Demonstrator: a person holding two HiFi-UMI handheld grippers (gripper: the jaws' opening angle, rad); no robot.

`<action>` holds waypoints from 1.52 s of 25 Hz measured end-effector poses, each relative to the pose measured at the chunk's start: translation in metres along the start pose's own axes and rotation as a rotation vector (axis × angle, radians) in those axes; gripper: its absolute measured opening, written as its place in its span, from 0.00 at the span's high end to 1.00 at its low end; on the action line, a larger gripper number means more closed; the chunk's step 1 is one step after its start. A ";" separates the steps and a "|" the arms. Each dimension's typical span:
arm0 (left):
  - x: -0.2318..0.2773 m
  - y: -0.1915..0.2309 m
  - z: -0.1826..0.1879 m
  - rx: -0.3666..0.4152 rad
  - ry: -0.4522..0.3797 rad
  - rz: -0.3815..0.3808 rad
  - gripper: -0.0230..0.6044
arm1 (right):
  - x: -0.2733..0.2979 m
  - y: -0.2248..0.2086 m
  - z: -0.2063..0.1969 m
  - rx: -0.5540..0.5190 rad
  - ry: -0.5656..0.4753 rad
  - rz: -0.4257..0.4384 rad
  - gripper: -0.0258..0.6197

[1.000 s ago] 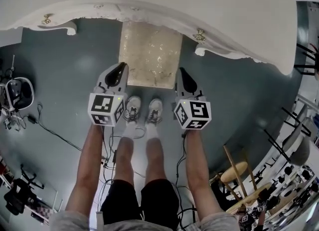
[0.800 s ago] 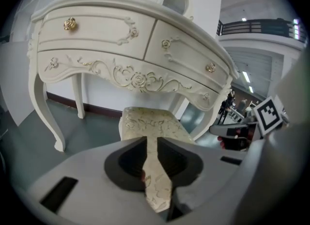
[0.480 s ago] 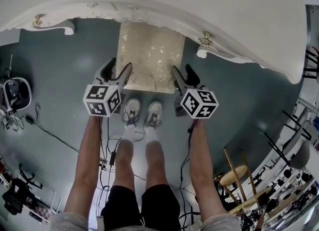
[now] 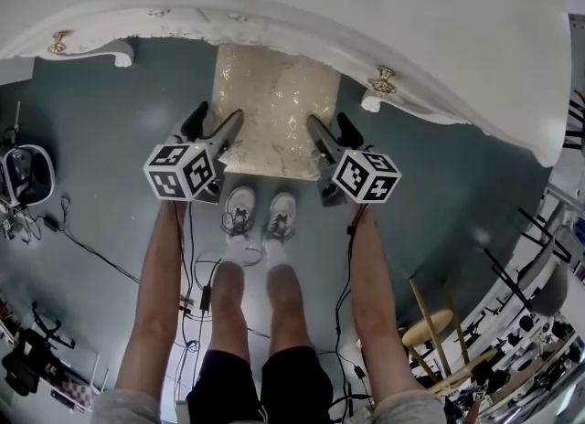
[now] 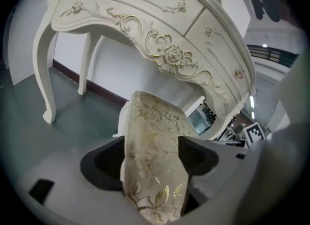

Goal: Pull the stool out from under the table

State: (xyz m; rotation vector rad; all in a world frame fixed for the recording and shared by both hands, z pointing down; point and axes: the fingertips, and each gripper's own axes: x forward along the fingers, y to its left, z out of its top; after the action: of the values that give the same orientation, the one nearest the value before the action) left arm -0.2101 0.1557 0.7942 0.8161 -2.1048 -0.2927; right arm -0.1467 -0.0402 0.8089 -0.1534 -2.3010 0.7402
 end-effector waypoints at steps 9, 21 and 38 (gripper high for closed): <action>0.020 0.022 -0.001 -0.052 0.033 0.000 0.44 | 0.019 -0.008 0.004 0.032 0.022 0.024 0.42; 0.033 0.028 -0.008 -0.167 0.032 -0.118 0.36 | 0.034 -0.002 0.001 0.140 0.014 0.121 0.38; 0.040 0.020 -0.007 -0.148 0.042 -0.221 0.38 | 0.034 -0.007 0.002 0.184 0.005 0.149 0.38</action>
State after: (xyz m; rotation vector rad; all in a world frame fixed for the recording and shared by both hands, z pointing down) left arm -0.2309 0.1455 0.8325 0.9577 -1.9297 -0.5379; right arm -0.1731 -0.0364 0.8318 -0.2432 -2.2209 1.0213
